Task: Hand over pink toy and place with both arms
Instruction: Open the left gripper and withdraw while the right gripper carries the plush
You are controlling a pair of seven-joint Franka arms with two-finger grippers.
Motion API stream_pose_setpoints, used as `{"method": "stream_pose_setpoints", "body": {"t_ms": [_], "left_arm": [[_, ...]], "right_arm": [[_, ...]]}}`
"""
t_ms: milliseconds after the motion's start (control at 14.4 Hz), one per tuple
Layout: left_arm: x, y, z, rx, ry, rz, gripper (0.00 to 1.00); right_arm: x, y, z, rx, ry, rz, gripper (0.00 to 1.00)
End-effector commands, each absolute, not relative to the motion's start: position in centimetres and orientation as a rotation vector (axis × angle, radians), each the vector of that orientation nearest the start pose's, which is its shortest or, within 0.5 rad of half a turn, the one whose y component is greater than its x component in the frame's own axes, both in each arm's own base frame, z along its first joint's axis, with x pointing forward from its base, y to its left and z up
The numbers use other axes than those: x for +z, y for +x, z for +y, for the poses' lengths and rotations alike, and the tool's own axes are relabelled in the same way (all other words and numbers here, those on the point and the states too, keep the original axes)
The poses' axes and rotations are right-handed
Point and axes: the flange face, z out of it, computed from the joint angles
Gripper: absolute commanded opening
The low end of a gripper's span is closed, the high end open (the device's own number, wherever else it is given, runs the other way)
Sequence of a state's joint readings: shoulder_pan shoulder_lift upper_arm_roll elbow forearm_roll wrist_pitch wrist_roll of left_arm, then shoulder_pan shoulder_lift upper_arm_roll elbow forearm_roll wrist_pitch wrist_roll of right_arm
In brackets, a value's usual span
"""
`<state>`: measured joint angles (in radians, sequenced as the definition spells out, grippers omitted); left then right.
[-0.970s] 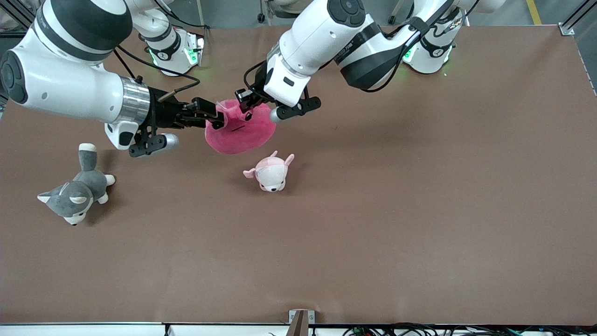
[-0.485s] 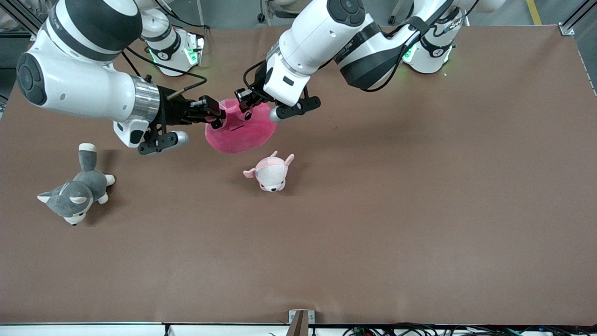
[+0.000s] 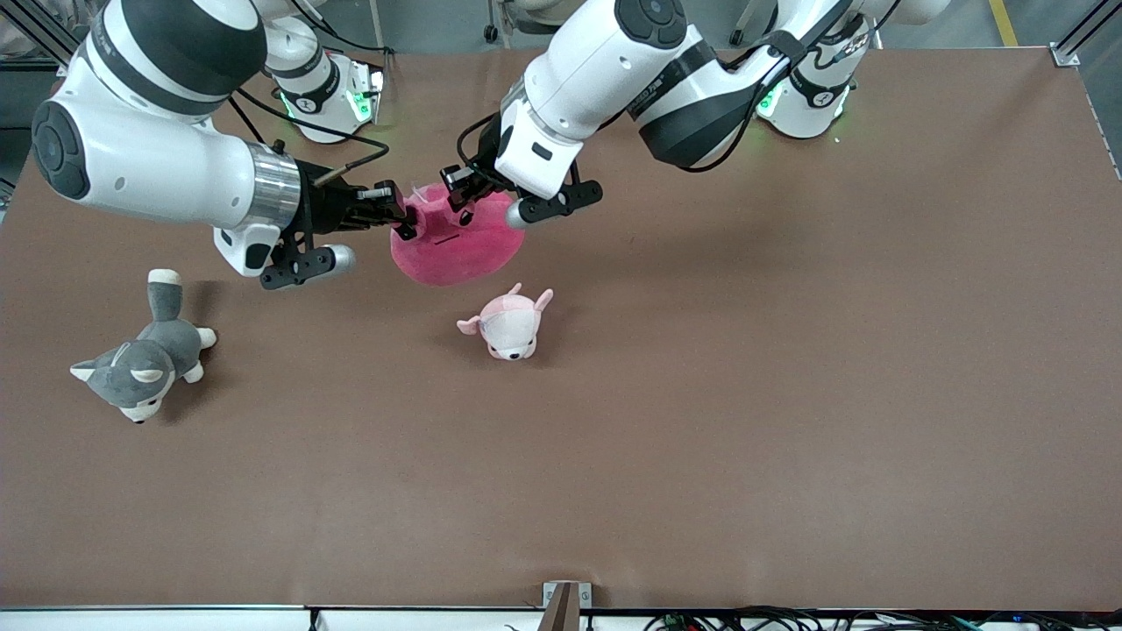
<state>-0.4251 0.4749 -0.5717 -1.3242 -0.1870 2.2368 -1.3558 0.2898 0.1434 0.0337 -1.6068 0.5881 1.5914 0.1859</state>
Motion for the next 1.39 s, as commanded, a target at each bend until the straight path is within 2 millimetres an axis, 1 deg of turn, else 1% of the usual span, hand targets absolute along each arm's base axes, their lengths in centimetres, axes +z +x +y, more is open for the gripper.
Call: {"method": "stream_pose_setpoints", "body": {"t_ms": [0, 69, 139, 277, 346, 416, 485, 554, 693, 762, 970, 1039, 1177, 1247, 1316], "left_arm": [[56.1, 46.9, -55.3, -0.245, 2.391, 0.712, 0.47], [56.3, 47.0, -55.1, -0.228, 2.398, 0.708, 0.8], [56.8, 46.9, -54.9, -0.203, 2.402, 0.698, 1.0], [57.6, 47.4, -53.8, -0.165, 2.422, 0.698, 1.0], [58.4, 48.1, -52.4, -0.125, 2.453, 0.702, 1.0], [58.5, 49.2, -50.7, -0.067, 2.506, 0.689, 1.0], [59.3, 50.2, -48.5, 0.003, 2.572, 0.632, 1.0], [60.0, 51.2, -46.2, 0.058, 2.635, 0.553, 1.0], [60.4, 53.5, -41.6, 0.099, 2.737, 0.404, 1.0], [60.4, 54.9, -38.8, 0.112, 2.777, 0.369, 1.0], [61.3, 58.3, -31.0, 0.193, 2.868, 0.332, 1.0], [61.2, 58.9, -29.0, 0.188, 2.898, 0.283, 1.0], [60.6, 60.4, -23.9, 0.162, 2.983, 0.196, 1.0], [60.6, 60.8, -21.8, 0.157, 3.034, 0.152, 1.0], [60.9, 60.7, -20.8, 0.172, 3.083, 0.103, 1.0]], "right_arm": [[54.9, 54.0, 24.3, 0.406, -2.589, -0.096, 0.03], [54.9, 54.1, 24.2, 0.407, -2.59, -0.093, 0.03], [54.9, 54.0, 24.1, 0.418, -2.589, -0.095, 0.03], [55.0, 54.2, 23.4, 0.416, -2.589, -0.083, 0.03], [55.1, 54.4, 22.8, 0.409, -2.588, -0.074, 0.03], [55.0, 54.8, 21.9, 0.404, -2.587, -0.057, 0.03], [54.9, 55.2, 20.8, 0.396, -2.584, -0.039, 0.03], [54.8, 55.9, 18.9, 0.384, -2.581, 0.001, 0.03], [54.6, 57.0, 15.7, 0.352, -2.578, 0.037, 0.03], [54.3, 57.6, 13.8, 0.336, -2.582, 0.048, 0.03], [51.4, 59.6, 8.6, 0.344, -2.571, 0.102, 0.03], [50.1, 60.2, 6.9, 0.35, -2.561, 0.106, 0.03], [47.6, 61.0, 4.6, 0.366, -2.548, 0.1, 0.03], [46.4, 61.4, 3.5, 0.378, -2.539, 0.109, 0.03], [45.2, 61.8, 2.8, 0.381, -2.533, 0.1, 0.03]]}}
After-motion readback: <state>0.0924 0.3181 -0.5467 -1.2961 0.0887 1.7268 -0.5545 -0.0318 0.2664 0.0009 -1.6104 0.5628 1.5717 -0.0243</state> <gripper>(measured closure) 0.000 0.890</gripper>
